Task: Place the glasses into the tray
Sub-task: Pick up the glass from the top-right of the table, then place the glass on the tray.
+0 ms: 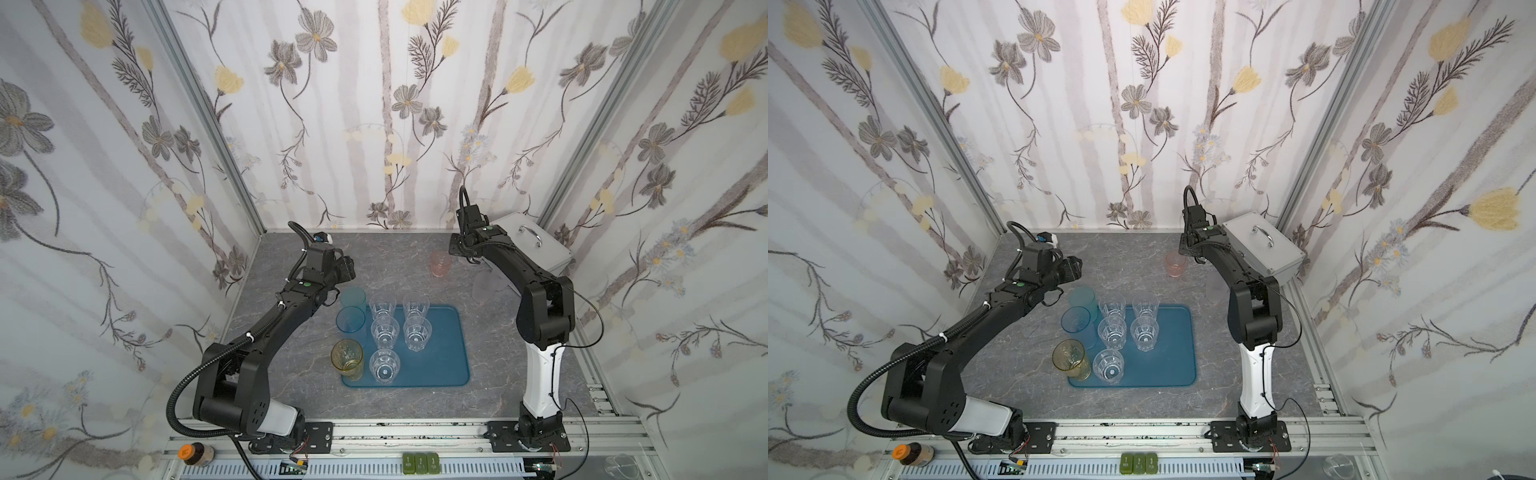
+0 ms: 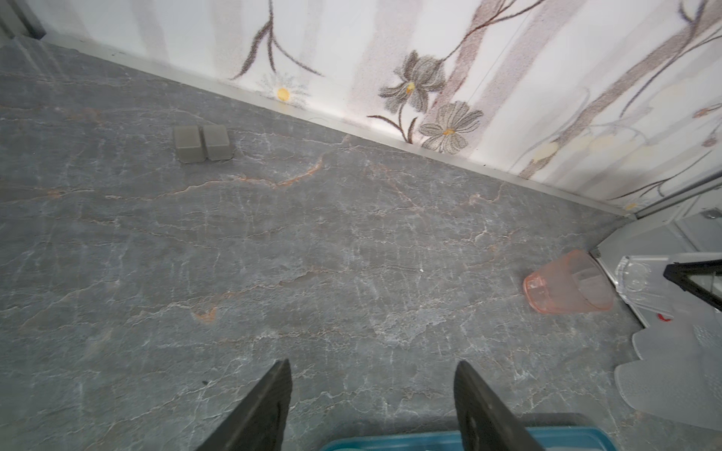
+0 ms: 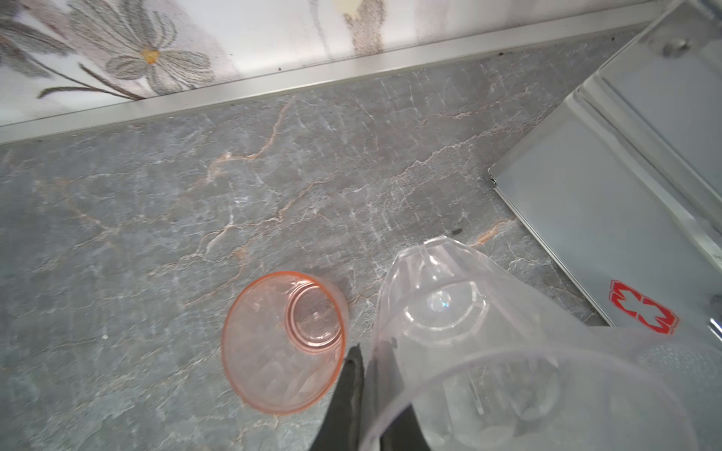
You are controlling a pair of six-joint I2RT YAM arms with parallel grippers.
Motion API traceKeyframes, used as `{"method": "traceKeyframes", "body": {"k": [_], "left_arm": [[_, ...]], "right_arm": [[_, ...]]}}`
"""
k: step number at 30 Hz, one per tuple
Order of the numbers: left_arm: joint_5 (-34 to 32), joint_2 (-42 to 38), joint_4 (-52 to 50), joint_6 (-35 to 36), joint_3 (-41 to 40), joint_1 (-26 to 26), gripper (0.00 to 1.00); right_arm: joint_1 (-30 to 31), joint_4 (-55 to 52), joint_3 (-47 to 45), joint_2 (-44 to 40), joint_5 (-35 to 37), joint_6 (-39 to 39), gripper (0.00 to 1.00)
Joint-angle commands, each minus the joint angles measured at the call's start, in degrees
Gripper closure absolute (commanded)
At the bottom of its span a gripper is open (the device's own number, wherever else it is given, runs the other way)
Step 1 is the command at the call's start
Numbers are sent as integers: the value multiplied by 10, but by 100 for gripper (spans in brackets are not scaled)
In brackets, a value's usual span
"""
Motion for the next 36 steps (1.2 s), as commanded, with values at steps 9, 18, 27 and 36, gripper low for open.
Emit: {"method": "traceKeyframes", "body": {"k": [9,18,27,36], "left_arm": [[28,88,18,26,109,-119,31],[71,82,20,57,91,-207,30],[34,-44,20,78,-36,-211,29],[11,-103,19,29,-85,-145,28]], "right_arm": [[90,9,-76,-155,-8,10,94],[193,-18,-253,-318,-4,48,94],[321,-81,-417,-449,7,166,93],[440,-84,-479,-434,-24,208,93]]}}
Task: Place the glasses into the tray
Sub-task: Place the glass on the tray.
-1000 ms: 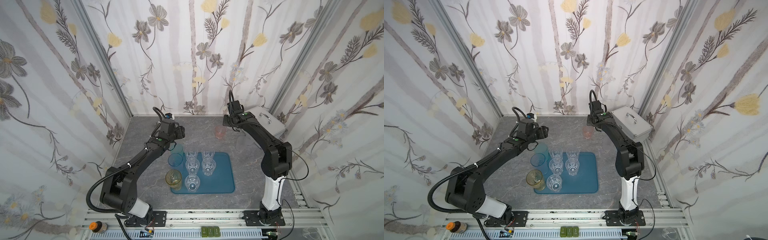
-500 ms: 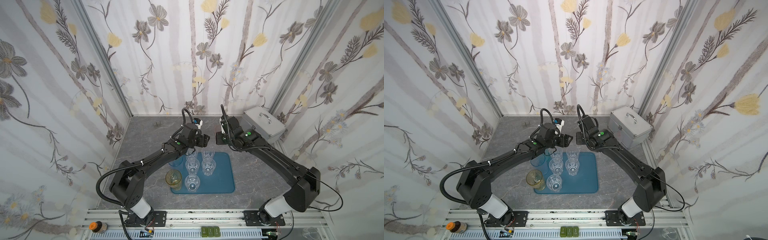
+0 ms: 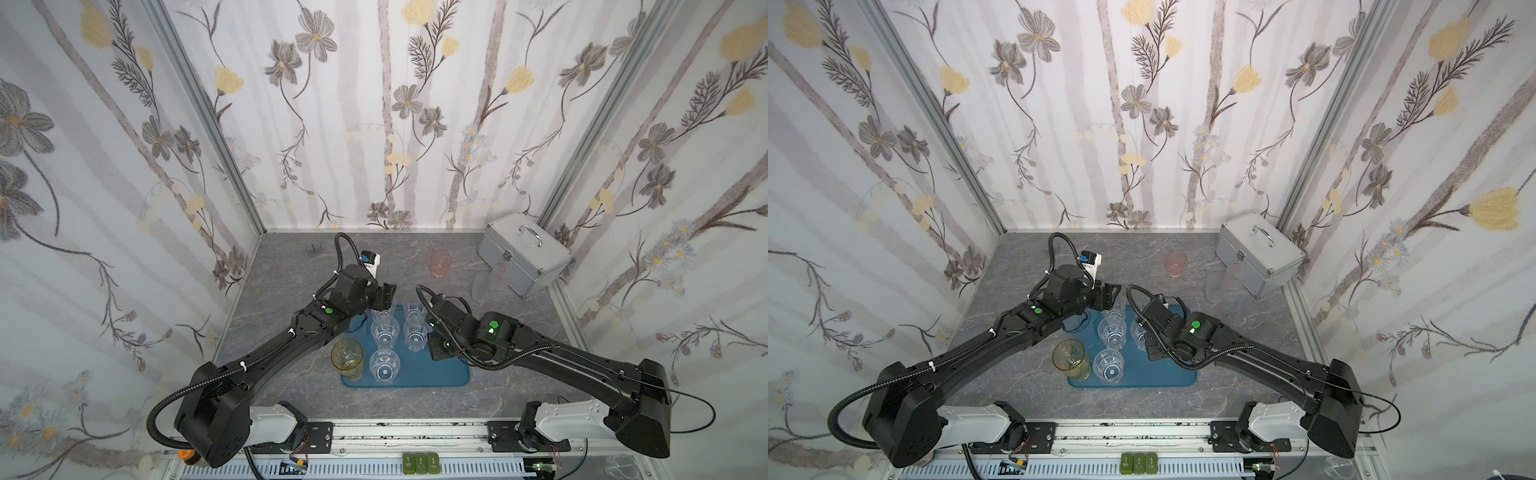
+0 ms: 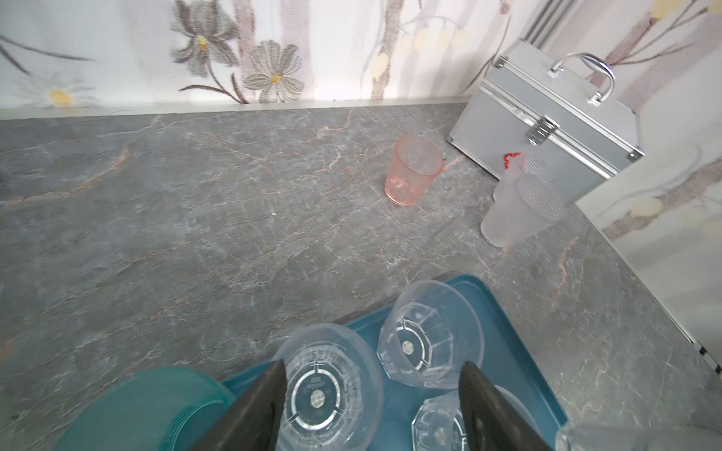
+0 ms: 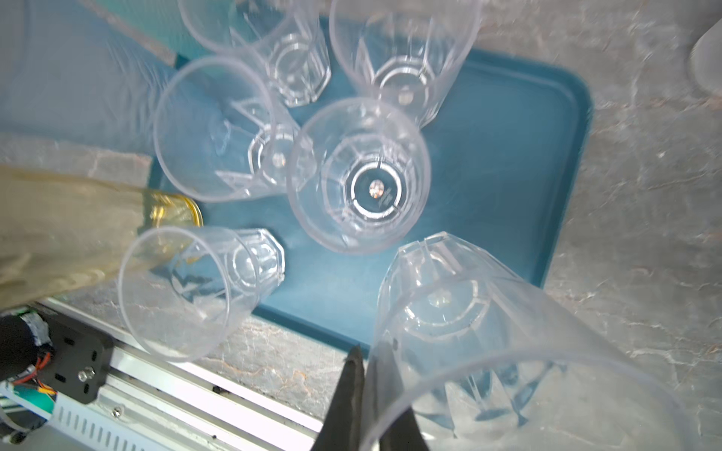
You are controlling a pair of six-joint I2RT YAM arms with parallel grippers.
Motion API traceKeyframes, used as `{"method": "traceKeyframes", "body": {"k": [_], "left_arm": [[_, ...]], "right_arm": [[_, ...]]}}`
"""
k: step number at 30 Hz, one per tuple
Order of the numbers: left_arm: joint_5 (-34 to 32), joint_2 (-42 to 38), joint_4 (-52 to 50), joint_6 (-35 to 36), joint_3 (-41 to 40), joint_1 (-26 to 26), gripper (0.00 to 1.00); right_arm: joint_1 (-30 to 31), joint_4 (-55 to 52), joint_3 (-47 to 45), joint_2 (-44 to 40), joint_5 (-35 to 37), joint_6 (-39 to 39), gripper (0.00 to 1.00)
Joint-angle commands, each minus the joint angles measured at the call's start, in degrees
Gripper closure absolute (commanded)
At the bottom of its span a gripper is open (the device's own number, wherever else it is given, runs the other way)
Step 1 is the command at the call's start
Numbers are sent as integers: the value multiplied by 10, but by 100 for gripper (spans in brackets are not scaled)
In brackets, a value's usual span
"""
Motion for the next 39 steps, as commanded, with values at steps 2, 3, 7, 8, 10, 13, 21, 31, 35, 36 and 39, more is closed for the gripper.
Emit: {"method": "traceKeyframes", "body": {"k": [2,3,7,8,10,13,21,31,35,36,39], "left_arm": [[5,-18,11,-36,-11,38,28],[6,-19,11,-37,-13,46,28],[5,-44,10,-49,-22,74,28],[7,-48,10,-52,-26,81,28],[10,-54,10,-53,-32,91,28],[9,-63,10,-55,-41,95,28],[10,-50,10,-55,-36,97,28],[2,-40,10,-40,-21,102,28],[2,-28,10,-36,0,104,28],[4,-23,11,-35,9,104,28],[10,-1,17,-25,38,93,28]], "right_arm": [[25,44,-7,32,-26,17,92],[30,59,-1,46,-35,9,91],[42,82,30,115,-44,-13,90],[43,85,36,130,-47,-17,89],[44,88,40,148,-55,-24,89],[45,88,35,158,-63,-28,89],[47,85,33,177,-94,-44,85],[38,61,74,144,-157,-50,63],[-6,23,107,96,-164,-66,60],[-26,7,120,88,-153,-77,60],[-101,-8,143,71,-126,-108,60]]}}
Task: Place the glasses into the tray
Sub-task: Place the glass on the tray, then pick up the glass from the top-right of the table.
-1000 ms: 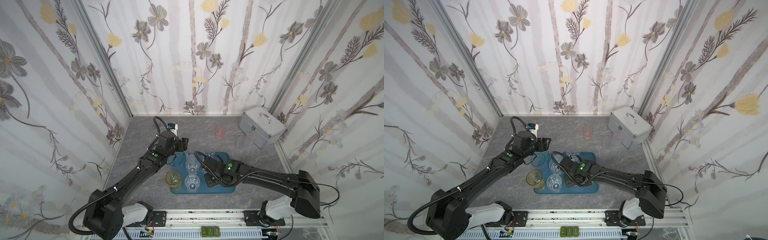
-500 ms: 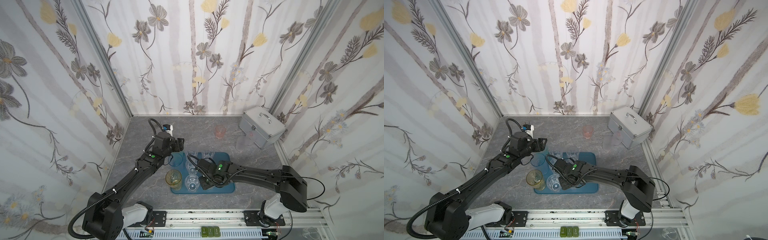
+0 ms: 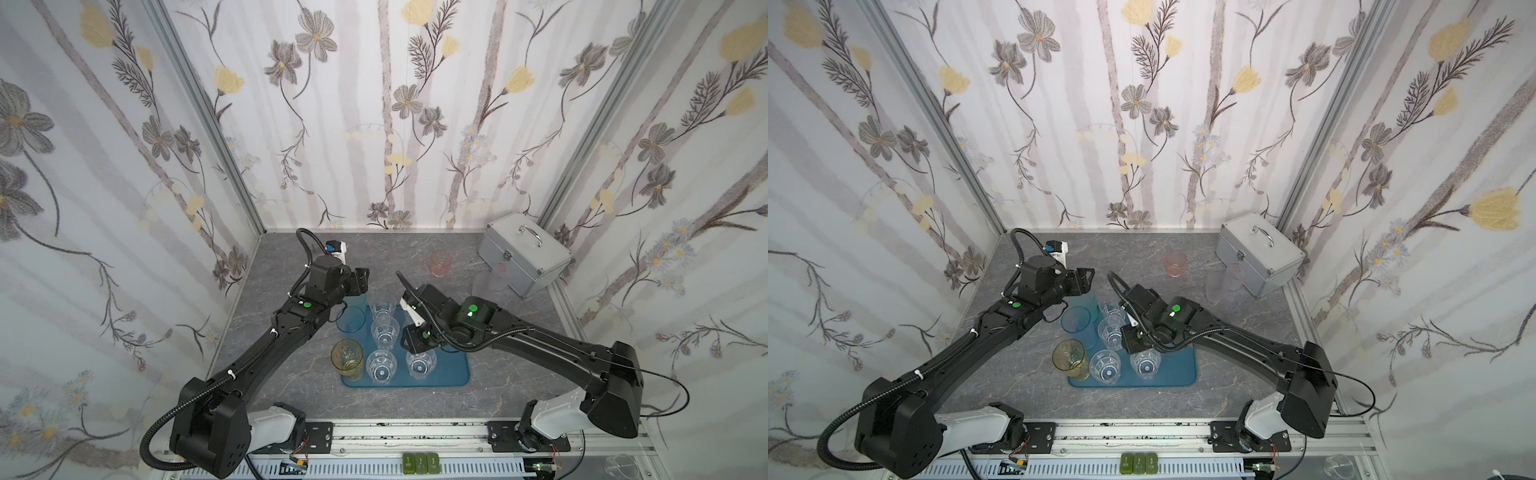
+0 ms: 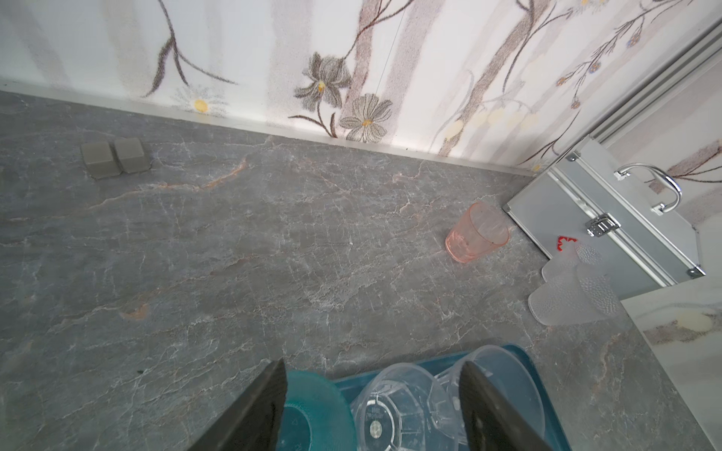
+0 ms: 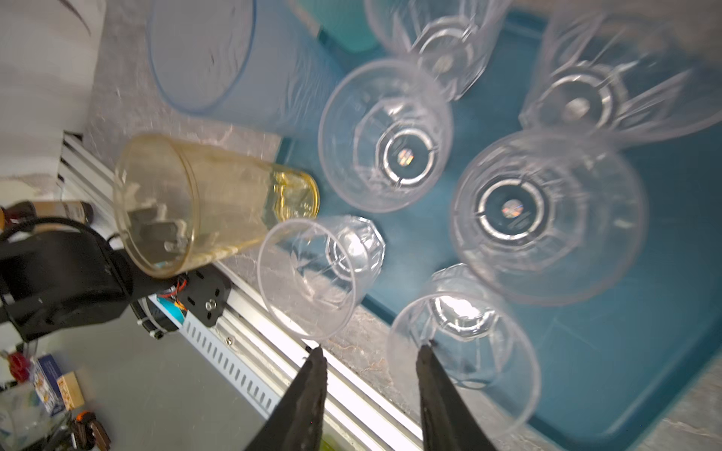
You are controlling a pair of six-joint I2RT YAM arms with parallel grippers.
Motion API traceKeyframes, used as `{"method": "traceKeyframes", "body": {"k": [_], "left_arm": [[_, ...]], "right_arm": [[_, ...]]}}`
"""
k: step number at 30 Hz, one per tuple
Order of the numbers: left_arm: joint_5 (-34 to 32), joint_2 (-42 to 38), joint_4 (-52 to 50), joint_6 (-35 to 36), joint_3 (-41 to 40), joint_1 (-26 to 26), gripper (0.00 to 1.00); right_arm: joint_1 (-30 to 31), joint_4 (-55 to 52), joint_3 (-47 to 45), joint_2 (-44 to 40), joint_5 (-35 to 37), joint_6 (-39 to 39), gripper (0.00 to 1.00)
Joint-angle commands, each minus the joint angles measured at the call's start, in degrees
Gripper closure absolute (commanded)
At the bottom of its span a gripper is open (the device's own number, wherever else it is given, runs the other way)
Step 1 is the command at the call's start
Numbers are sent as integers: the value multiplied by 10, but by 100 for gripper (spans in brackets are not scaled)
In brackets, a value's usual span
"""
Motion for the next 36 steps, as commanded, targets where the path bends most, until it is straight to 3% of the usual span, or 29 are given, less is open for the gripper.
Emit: {"method": "traceKeyframes", "body": {"k": [1,10,16,25,36], "left_arm": [[-2,18,23,22,29,-17,28],[-23,121,126,102,80,-151,27],[-26,208,154,137,131,-206,27],[-24,262,150,145,156,-227,27],[-40,255,146,162,144,-227,26]], "right_arm": [[-61,-22,19,-21,36,-43,60],[-295,98,26,12,114,-54,57],[-384,136,-13,11,164,-39,54],[-475,191,-78,19,135,-29,53],[-481,225,-80,88,96,-31,61]]}}
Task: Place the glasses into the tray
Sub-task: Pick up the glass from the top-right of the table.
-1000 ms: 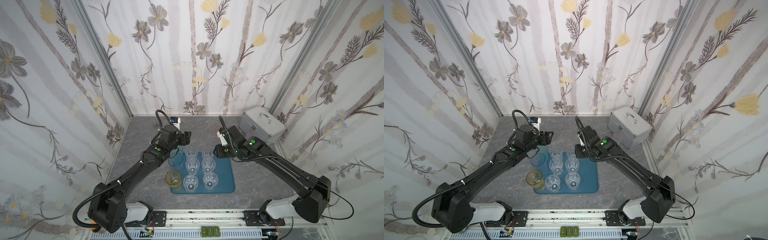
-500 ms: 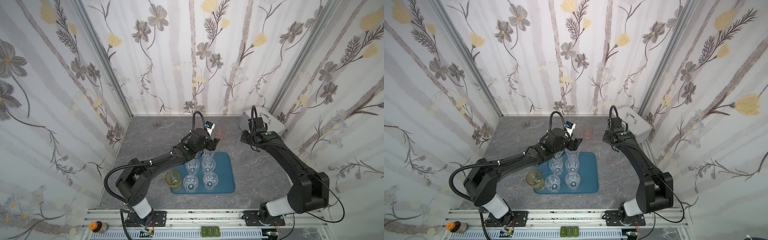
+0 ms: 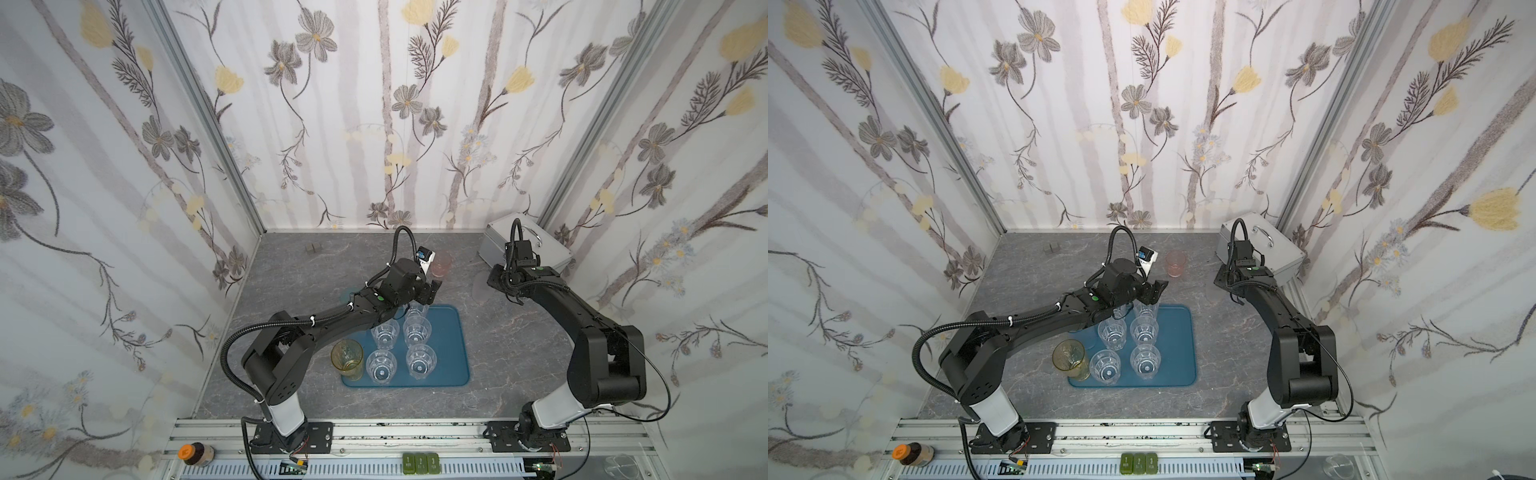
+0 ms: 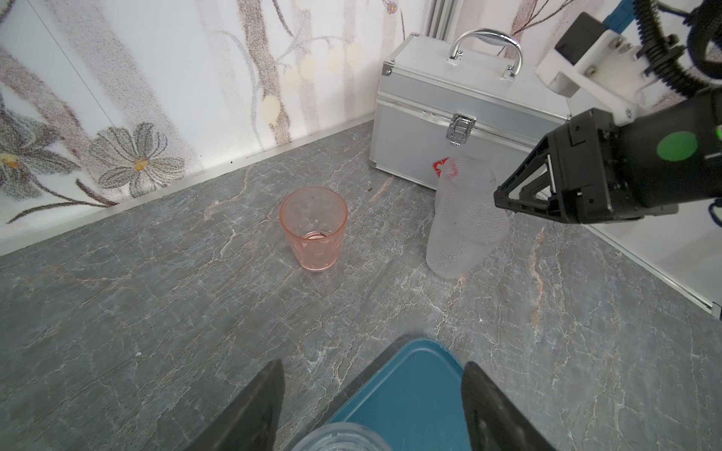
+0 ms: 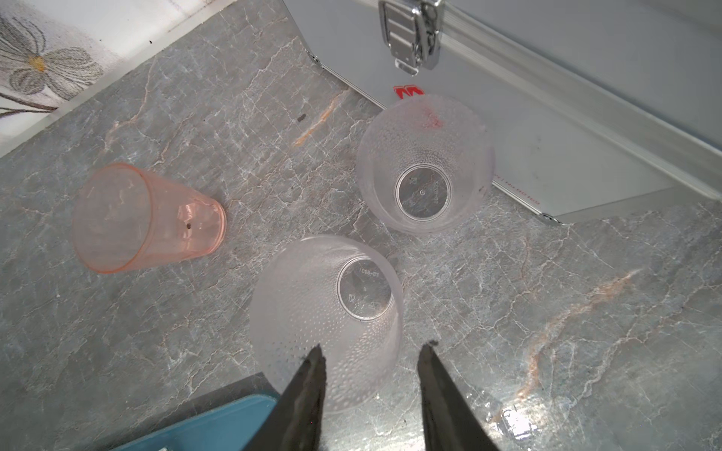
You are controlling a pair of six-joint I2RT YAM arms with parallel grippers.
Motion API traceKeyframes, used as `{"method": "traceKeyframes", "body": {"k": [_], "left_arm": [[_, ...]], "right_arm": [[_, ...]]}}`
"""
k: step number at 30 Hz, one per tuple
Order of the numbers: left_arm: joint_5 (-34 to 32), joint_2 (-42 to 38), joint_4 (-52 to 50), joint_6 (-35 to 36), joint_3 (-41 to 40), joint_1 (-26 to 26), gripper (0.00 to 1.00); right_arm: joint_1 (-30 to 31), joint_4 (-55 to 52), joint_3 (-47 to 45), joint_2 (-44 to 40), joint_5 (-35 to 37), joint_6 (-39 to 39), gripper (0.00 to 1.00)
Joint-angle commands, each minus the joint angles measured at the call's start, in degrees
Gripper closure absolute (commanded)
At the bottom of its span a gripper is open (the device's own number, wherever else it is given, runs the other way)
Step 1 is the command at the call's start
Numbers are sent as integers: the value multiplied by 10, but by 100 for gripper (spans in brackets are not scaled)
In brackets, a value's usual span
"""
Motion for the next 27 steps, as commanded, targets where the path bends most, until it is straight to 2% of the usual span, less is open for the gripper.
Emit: {"method": "traceKeyframes", "body": {"k": [1,7,15,18,20,27], "left_arm": [[-10,-7,14,9,-4,0,26],[-26,-17,11,26,-12,0,25],[-37,-31,12,28,-21,0,25],[-42,-35,12,31,-24,0,25],[-46,-40,12,34,-27,0,25],[-86,-87,12,49,-60,12,24]], "right_arm": [[-1,34,-5,13,-6,4,61],[-1,44,-7,39,-3,-1,65],[3,40,-13,46,32,-24,77],[9,34,-17,45,46,-34,84],[15,25,-15,38,64,-39,88],[48,-23,5,-21,100,-51,92]]}}
